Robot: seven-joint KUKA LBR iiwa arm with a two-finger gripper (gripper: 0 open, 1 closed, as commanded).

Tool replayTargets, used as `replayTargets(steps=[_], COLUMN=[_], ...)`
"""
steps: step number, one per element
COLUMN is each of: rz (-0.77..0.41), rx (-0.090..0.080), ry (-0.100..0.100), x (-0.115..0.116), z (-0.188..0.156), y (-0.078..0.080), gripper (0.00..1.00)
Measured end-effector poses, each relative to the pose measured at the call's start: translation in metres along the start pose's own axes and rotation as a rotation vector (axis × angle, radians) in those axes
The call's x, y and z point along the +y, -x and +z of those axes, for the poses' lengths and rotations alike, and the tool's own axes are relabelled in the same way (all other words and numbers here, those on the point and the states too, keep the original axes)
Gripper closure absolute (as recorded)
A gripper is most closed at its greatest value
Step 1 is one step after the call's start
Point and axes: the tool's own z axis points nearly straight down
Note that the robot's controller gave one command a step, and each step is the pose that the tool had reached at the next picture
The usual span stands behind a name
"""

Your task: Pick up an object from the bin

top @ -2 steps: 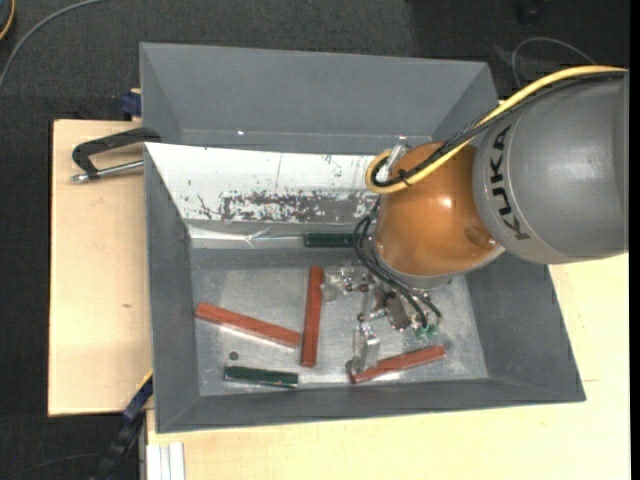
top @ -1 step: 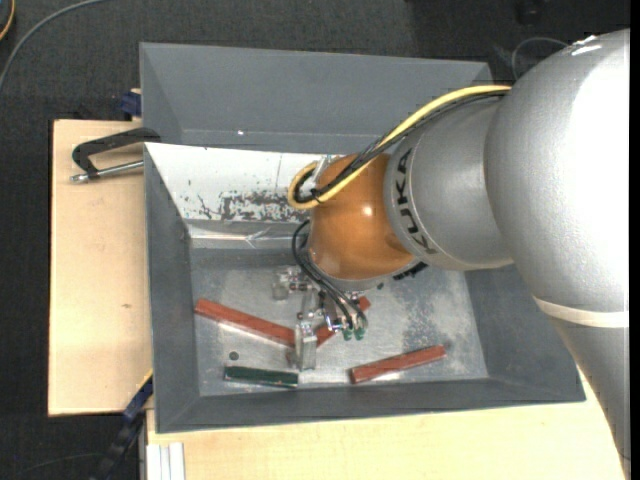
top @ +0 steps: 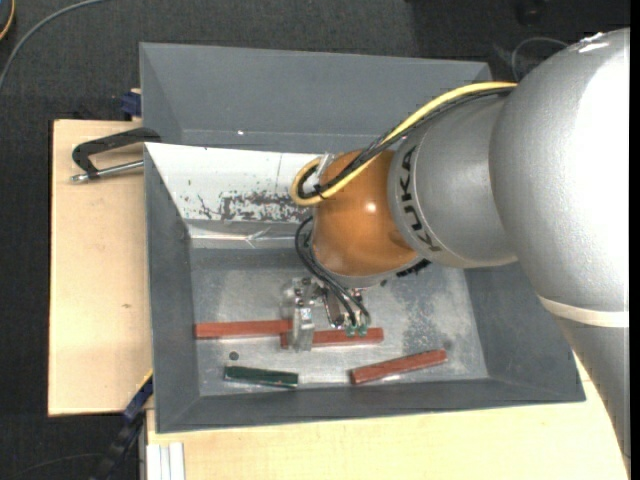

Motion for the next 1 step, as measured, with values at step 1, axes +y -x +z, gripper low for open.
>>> replayTargets(steps=[1], rz=[0.041], rx=[-0.01], ry=[0.003], x=[0.0256], z=[-0.1402], y=[0.0117], gripper=[1.0])
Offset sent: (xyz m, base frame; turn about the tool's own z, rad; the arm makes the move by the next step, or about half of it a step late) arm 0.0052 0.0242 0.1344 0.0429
